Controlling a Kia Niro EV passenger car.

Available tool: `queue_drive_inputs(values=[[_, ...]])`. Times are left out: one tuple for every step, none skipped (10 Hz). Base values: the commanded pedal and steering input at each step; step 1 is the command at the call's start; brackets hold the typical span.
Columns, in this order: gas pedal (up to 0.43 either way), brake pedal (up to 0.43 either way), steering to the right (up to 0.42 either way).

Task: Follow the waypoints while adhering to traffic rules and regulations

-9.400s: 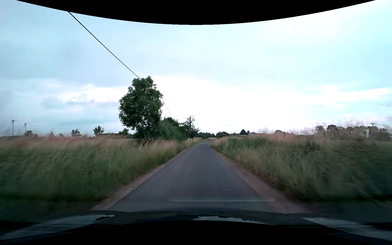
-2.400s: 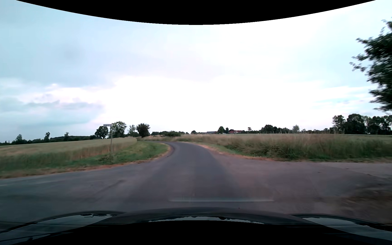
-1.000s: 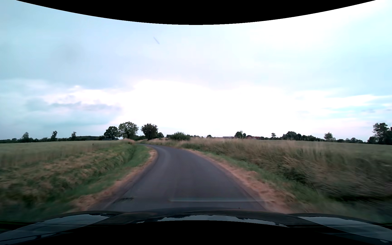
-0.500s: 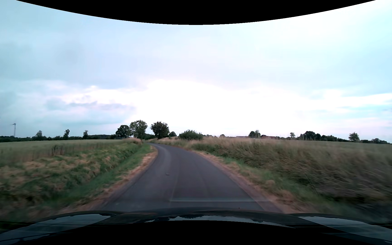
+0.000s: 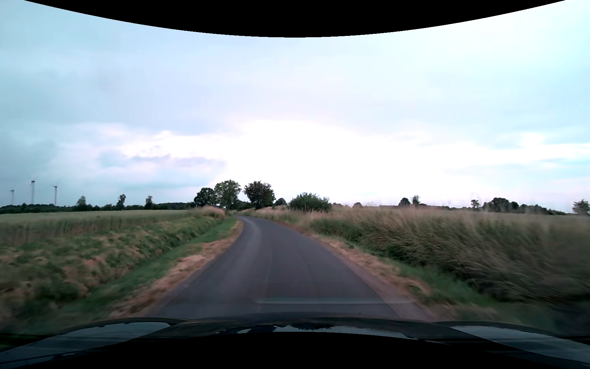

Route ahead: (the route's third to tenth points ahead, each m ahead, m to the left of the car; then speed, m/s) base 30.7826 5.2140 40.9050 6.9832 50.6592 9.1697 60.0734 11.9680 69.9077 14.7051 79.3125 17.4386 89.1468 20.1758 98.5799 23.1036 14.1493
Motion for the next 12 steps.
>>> queue_drive_inputs(values=[[0.177, 0.000, -0.053], [0.177, 0.000, -0.051], [0.177, 0.000, -0.049], [0.177, 0.000, -0.048], [0.177, 0.000, -0.047], [0.177, 0.000, -0.046], [0.177, 0.000, -0.044], [0.177, 0.000, -0.040], [0.177, 0.000, -0.036], [0.177, 0.000, -0.035], [0.177, 0.000, -0.035], [0.189, 0.000, -0.033]])
